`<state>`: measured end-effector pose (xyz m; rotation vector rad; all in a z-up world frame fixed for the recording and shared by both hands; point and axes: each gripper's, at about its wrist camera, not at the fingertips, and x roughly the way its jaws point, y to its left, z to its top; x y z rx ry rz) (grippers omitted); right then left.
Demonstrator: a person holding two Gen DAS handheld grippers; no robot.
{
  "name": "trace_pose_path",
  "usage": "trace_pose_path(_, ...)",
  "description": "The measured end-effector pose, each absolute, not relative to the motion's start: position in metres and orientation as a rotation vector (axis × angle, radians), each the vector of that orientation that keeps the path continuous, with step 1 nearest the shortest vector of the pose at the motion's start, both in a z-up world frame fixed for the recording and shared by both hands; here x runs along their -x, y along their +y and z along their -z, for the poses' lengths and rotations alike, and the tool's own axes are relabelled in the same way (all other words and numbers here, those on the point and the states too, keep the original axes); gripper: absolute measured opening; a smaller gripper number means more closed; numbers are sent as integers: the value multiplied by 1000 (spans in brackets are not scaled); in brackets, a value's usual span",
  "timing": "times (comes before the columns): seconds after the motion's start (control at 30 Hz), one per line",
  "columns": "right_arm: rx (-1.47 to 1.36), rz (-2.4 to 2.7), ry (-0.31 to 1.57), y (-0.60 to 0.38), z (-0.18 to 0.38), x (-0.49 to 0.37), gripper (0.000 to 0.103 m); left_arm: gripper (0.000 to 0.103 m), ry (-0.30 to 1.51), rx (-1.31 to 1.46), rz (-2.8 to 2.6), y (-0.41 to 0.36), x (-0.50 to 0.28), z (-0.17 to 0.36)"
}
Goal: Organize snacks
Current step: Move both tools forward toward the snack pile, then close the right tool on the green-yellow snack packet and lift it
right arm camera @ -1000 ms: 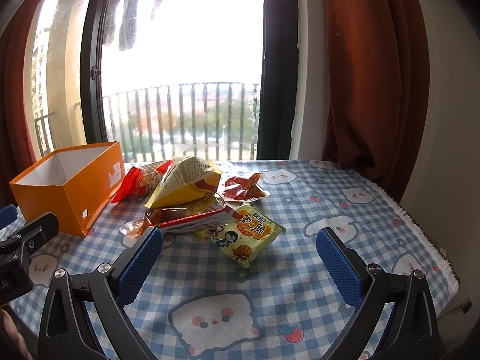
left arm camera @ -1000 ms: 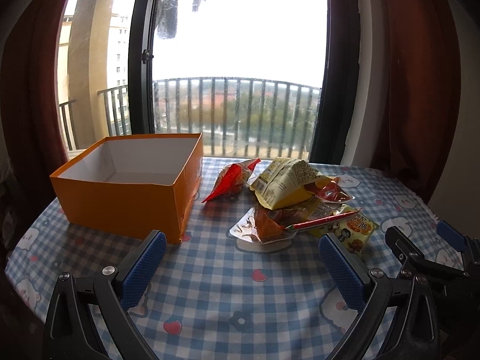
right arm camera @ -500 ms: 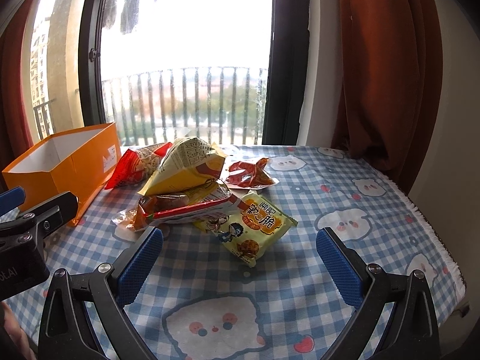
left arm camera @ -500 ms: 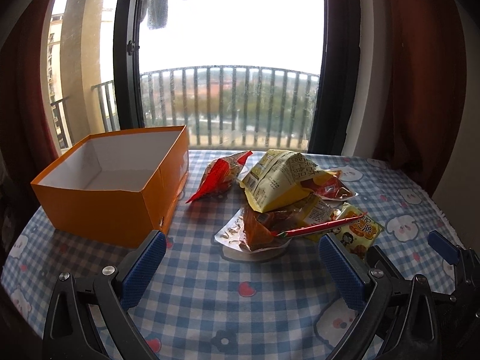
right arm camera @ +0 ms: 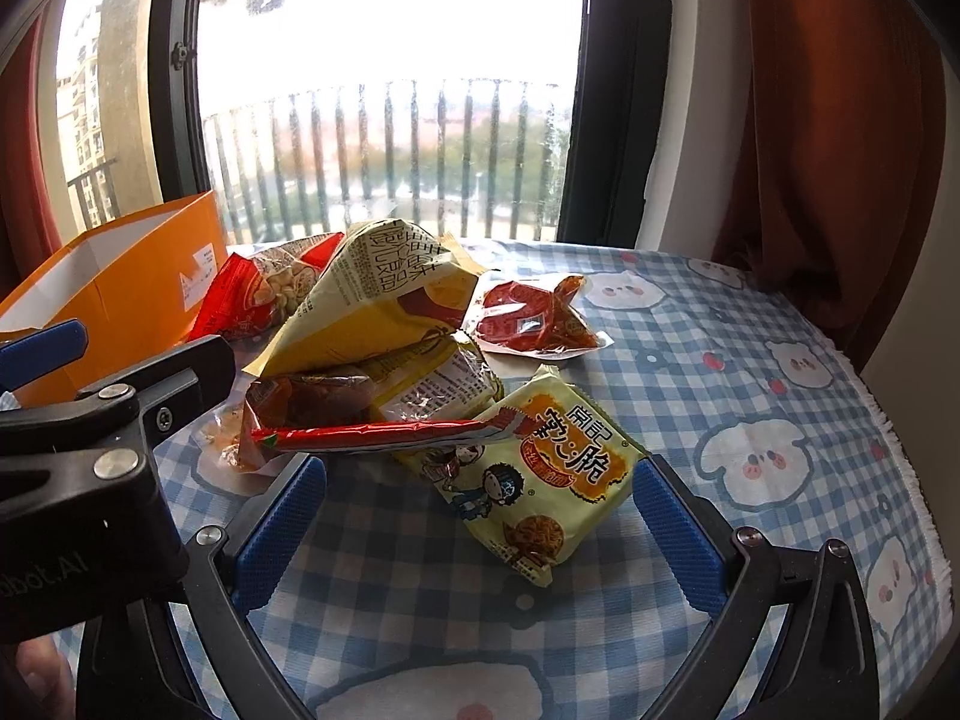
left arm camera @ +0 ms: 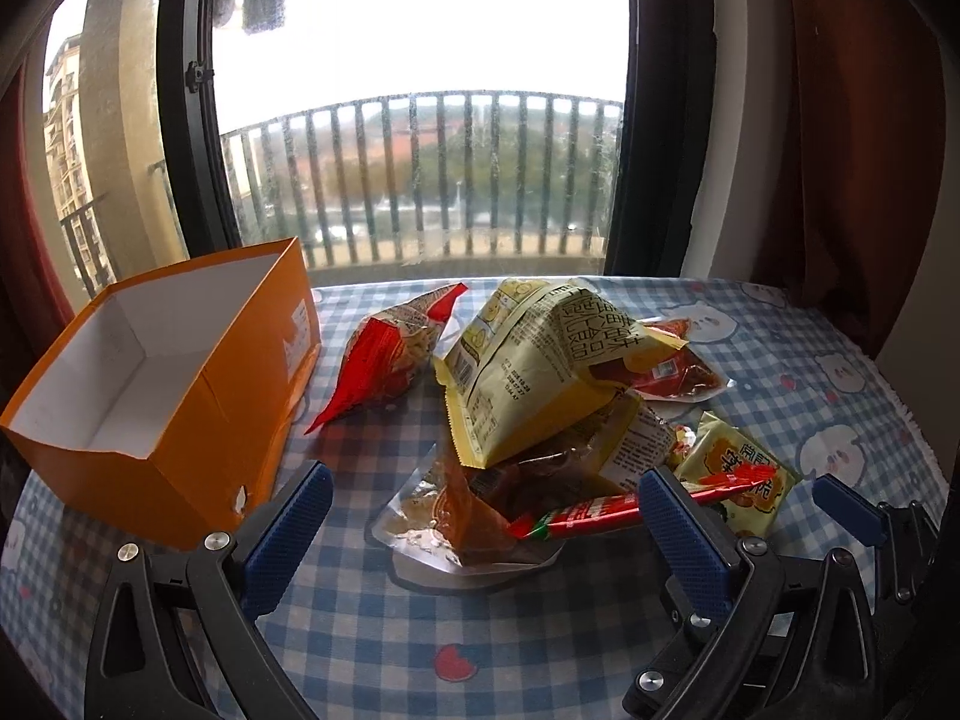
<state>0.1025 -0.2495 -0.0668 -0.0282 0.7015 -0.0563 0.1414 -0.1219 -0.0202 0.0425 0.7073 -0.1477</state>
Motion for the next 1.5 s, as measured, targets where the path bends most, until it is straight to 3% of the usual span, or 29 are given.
trace_pose_path(0.37, 33, 49, 771, -251, 79, -153, 103, 103, 785, -20, 166, -130, -202, 30)
trace_pose_path(0.93, 47, 107, 889, -272, 113, -164, 102, 102, 824, -51, 185, -146, -200, 47)
trace_pose_path(1.0, 46, 121, 869, -275, 112, -160, 86, 102, 823, -55, 183, -147, -199, 47)
trace_pose_path(1.13, 99, 138, 836, -272, 108, -153, 68, 102, 827, -62, 184, -149, -197, 49)
trace_pose_path(1.2, 129, 143, 817, -266, 104, -148, 54, 102, 825, -62, 184, -149, -194, 48)
trace_pose_path(1.37, 114, 145, 776, -269, 95, -141, 43, 102, 818, -57, 182, -150, -188, 48)
trace_pose_path(1.5, 88, 138, 763, -273, 89, -136, 42, 102, 821, -55, 189, -153, -185, 48)
